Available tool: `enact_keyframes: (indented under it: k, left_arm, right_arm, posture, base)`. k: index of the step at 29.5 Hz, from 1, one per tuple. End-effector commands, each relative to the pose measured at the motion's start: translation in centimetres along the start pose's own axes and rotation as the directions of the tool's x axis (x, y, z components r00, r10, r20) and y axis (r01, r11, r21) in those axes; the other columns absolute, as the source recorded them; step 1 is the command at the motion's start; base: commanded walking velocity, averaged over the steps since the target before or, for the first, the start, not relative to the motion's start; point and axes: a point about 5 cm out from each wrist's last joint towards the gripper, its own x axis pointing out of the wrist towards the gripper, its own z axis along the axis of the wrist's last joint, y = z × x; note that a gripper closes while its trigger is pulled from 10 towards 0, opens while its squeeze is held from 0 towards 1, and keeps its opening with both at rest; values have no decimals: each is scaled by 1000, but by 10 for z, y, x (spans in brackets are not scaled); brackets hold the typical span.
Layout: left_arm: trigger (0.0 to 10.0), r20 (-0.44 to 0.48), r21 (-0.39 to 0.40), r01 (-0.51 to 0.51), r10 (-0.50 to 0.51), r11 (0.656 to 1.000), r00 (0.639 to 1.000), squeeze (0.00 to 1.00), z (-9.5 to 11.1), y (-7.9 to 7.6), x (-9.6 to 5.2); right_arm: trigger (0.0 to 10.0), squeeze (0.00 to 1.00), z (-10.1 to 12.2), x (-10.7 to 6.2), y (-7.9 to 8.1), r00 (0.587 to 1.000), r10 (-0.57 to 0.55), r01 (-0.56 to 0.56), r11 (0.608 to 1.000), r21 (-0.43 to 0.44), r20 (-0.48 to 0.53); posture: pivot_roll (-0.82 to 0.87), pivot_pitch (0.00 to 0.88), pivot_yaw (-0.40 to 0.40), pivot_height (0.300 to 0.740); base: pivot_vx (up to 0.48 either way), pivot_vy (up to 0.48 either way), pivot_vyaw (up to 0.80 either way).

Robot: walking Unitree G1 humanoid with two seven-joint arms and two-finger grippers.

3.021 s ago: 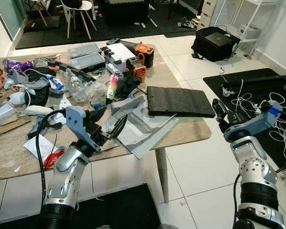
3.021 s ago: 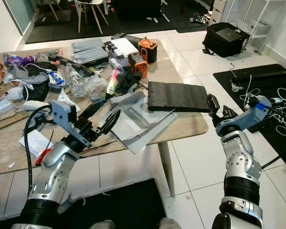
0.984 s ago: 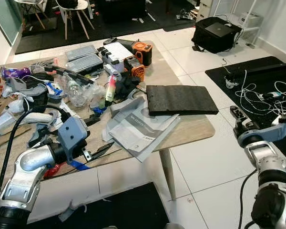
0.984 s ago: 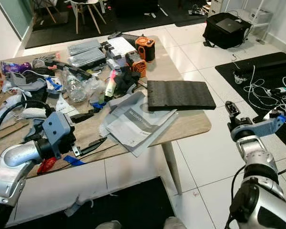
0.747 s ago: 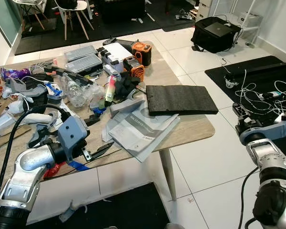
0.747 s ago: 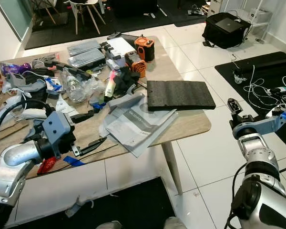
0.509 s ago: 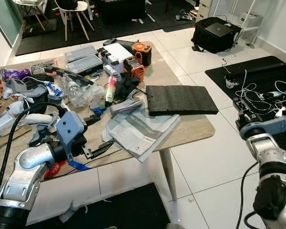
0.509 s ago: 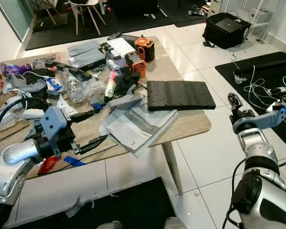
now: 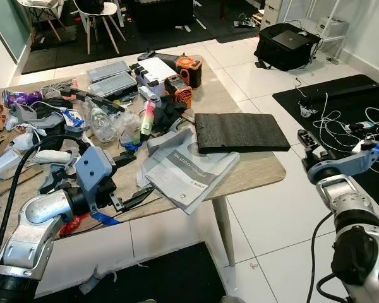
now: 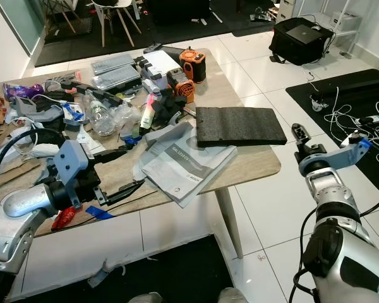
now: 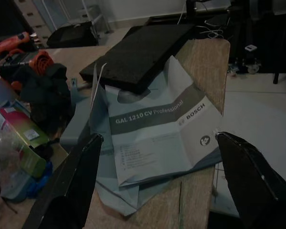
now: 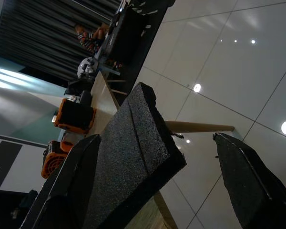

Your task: Picking trash to rubbish bin

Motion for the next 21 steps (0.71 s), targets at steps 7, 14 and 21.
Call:
enact_keyframes:
  k: [7, 14, 21]
  left_arm:
    - [10000, -36, 4, 6, -6, 1000, 999, 0, 1, 0, -8]
    - [10000, -33, 11, 2, -1, 1000, 999, 0, 7, 3, -11]
    - [10000, -21, 20, -1, 1, 1000, 1000, 0, 18, 14, -18]
  right_arm:
    - [10000, 0, -9, 3, 3, 1000, -18, 18, 1000, -1, -17]
    - [10000, 0, -9, 2, -1, 999, -36, 36, 999, 5, -10]
    - [10000, 0, -6, 2, 0, 1000, -25, 25, 1000, -4, -5]
  posture:
    - [70, 0, 81, 740]
    - [75, 0, 91, 740]
    - [66, 24, 109, 740]
  base:
    - [0, 0, 0]
    - [0, 0, 0]
    - [0, 0, 0]
